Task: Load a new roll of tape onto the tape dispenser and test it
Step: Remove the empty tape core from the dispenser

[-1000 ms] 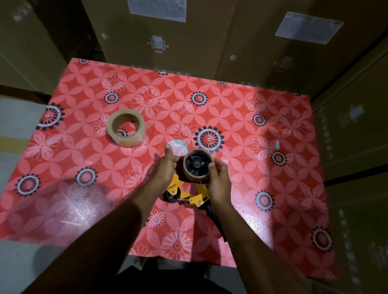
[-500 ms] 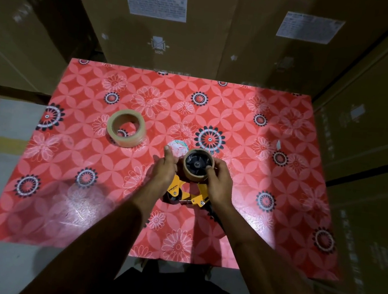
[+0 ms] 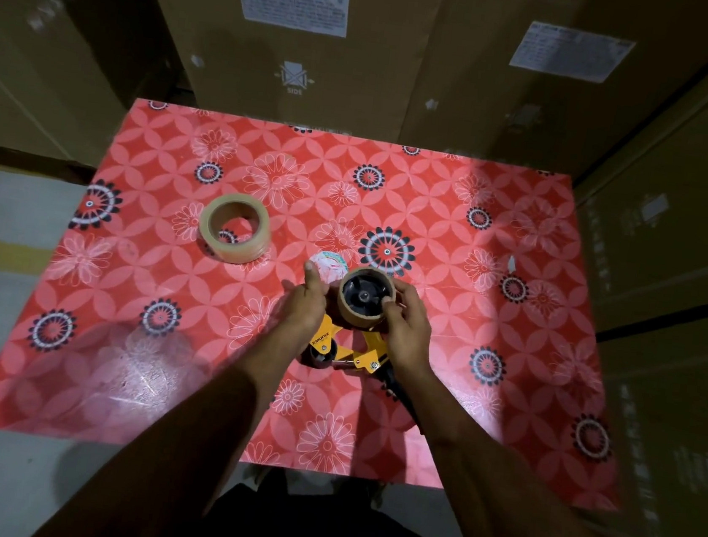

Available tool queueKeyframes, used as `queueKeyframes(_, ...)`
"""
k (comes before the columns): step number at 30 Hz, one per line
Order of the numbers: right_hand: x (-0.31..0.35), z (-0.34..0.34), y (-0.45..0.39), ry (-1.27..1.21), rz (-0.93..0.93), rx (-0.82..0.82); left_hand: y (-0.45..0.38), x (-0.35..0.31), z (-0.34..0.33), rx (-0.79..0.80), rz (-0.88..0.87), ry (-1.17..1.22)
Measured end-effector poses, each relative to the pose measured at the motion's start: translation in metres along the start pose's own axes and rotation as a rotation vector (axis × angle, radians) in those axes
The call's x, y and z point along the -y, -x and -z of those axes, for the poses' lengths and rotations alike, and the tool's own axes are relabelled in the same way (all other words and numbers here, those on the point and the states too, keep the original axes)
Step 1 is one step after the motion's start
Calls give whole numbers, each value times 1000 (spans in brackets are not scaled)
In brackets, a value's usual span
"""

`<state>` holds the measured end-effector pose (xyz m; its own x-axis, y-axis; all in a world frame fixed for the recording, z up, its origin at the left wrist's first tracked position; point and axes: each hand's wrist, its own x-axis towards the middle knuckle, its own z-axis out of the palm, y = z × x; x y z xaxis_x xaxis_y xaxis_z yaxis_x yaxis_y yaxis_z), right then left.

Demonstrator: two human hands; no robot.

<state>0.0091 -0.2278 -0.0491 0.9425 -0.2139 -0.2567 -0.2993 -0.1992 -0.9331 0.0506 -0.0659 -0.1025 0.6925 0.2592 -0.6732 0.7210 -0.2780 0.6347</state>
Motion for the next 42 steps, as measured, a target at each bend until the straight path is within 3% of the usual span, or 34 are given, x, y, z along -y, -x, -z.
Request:
queueKeyframes(3, -2, 5, 2, -19, 18, -41, 5, -4, 0, -1, -2, -34)
queueKeyframes(7, -2, 14, 4, -166, -93, -39, 9, -9, 1, 24, -8, -93)
queueKeyframes(10, -6, 13, 4, -97, -47, 8, -6, 3, -3, 29, -4, -94)
queueKeyframes(15, 1, 9, 1, -21, 34, -7, 38, -26, 7, 13, -12, -89)
queueKeyframes(19, 2, 7, 0, 26, 23, 91, 43, -28, 7, 15, -15, -106)
queueKeyframes(25, 0, 4, -4, 110, 135, 19, 34, -22, 5, -6, -21, -80)
queueKeyframes(32, 6, 11, -6, -17, 47, 93, 6, -2, -2, 24, -5, -22)
queueKeyframes(36, 3, 10, -4, 58, 95, 43, -20, 15, -8, 30, 16, 16)
queueKeyframes(42, 9, 9, -7, 36, 41, 85, 8, -5, -3, -1, -39, 16)
